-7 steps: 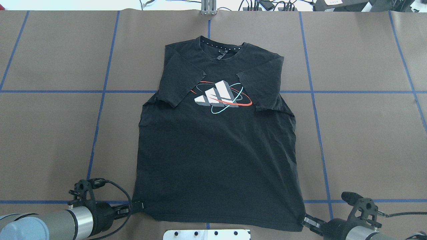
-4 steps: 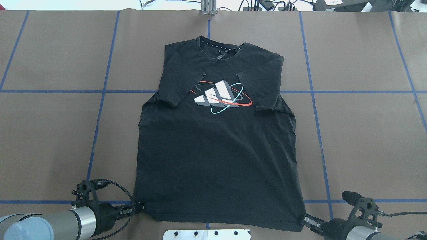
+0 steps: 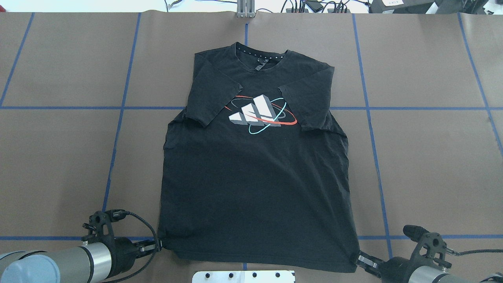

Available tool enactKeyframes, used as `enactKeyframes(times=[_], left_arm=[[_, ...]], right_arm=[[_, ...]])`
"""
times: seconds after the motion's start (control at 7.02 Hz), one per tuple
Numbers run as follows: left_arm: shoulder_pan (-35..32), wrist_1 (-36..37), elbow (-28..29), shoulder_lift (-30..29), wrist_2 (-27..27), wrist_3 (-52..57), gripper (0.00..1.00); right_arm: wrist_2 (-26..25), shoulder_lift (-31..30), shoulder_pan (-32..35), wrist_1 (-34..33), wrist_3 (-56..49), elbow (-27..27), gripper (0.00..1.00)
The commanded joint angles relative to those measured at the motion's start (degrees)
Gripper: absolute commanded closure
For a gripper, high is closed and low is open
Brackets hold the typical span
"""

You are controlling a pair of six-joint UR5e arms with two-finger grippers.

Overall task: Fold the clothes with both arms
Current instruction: 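Lift the hem with both grippers and fold it toward the collar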

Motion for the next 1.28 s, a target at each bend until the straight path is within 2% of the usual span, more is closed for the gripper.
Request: enactKeyframes(times=[0.0, 0.28, 0.43, 0.57, 0.71, 0.85, 1.0, 1.14], left_arm=[[-0.1, 0.01, -2.0, 0.23, -0.17, -0.09, 1.0], [-0.1, 0.1, -11.72, 5.38, -0.43, -0.26, 1.0], [-0.37, 0.45, -16.82, 7.25, -2.61, -0.26, 1.0], [-1.06, 2.71, -21.05, 7.26, -4.89, -0.26, 1.0], [-2.55, 5.43, -23.96, 6.13, -7.87, -0.26, 1.0], [-5.96, 7.81, -23.47, 3.16, -9.38, -0.18, 1.0], [-13.21, 12.45, -22.33, -2.52, -13.4, 0.0, 1.0], [-20.86, 19.11, -17.8, -10.58, -19.53, 0.7, 1.0]], right_arm=[[0.35, -1.67, 0.1, -0.09, -0.09, 2.11, 1.0], [0.79, -7.12, 0.11, 0.0, 0.0, 6.06, 1.0], [0.88, -8.35, 0.11, 0.0, 0.0, 7.21, 1.0], [2.01, -12.72, 0.37, 0.09, -0.09, 10.88, 1.0], [5.07, -12.85, 4.46, 0.0, -0.26, 13.0, 1.0], [13.88, -11.46, 12.59, -0.35, -0.52, 12.94, 1.0], [26.5, -6.66, 24.33, -1.4, -3.31, 11.72, 1.0], [33.68, 1.48, 32.8, -9.76, -7.86, 11.1, 1.0]])
